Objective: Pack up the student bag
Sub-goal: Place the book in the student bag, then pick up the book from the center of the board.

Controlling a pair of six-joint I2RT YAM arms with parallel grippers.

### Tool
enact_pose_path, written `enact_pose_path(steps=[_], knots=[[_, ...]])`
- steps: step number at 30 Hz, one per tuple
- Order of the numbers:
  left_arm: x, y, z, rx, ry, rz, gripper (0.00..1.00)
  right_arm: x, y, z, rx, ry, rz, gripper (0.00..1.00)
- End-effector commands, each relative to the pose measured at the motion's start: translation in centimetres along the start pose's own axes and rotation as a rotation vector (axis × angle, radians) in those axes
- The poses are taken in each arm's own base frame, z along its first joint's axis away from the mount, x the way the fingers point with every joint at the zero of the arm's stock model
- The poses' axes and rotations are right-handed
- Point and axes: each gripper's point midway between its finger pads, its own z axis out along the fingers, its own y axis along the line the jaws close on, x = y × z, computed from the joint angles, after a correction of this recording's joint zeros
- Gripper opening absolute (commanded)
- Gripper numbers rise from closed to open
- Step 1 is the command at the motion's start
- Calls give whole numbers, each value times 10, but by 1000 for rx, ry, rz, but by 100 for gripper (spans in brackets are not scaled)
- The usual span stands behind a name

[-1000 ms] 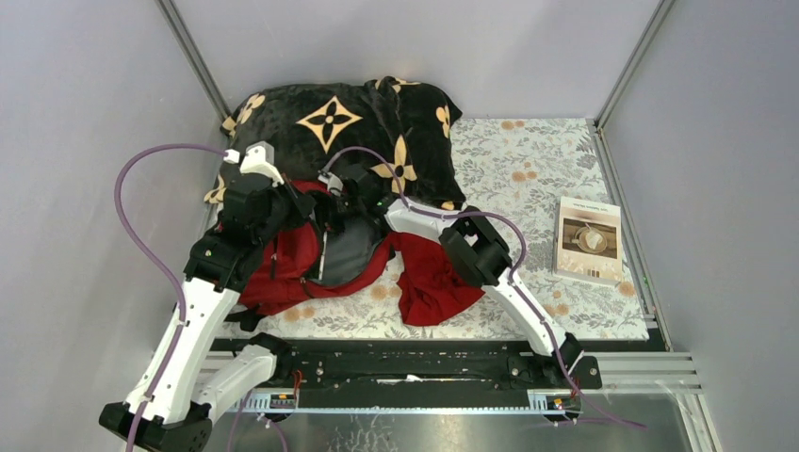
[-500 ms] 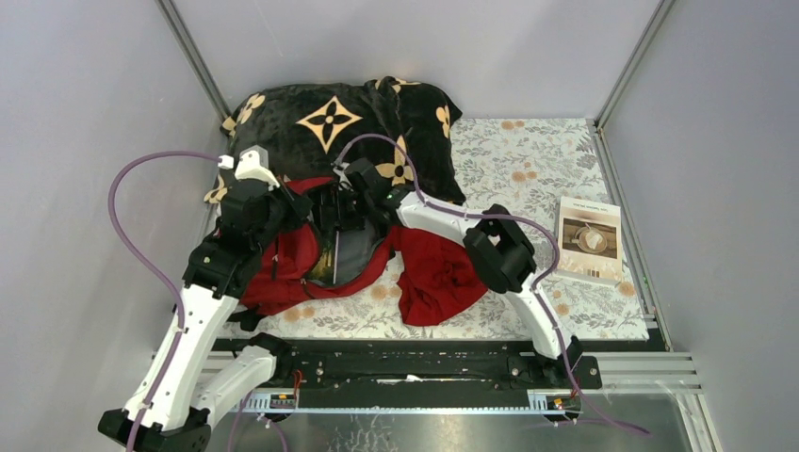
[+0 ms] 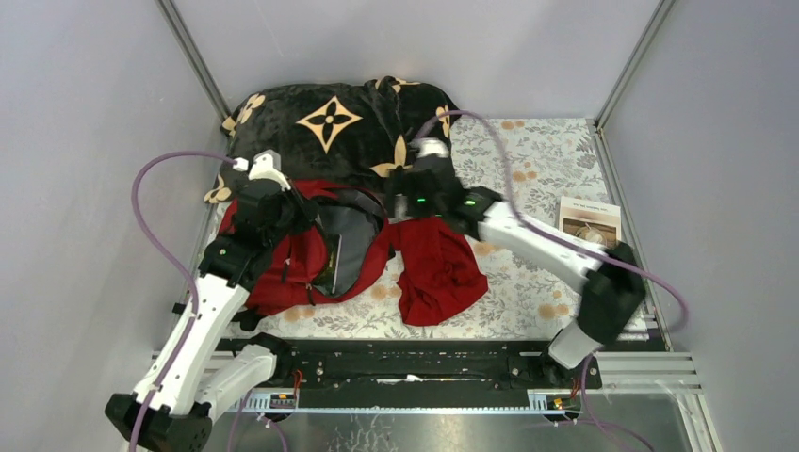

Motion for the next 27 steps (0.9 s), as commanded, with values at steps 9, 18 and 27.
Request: enact_pose_path(steps=[9,18,27], knots=[[80,-123,57,166,160,310,97,12,-333,-177,905,-251,338,100],[161,-251,49,503,360,403,99,38,-429,-235,1289,-326,609,100],[185,-256,42,595,430,471,99,23,-502,-247,1296,-408,729,100]])
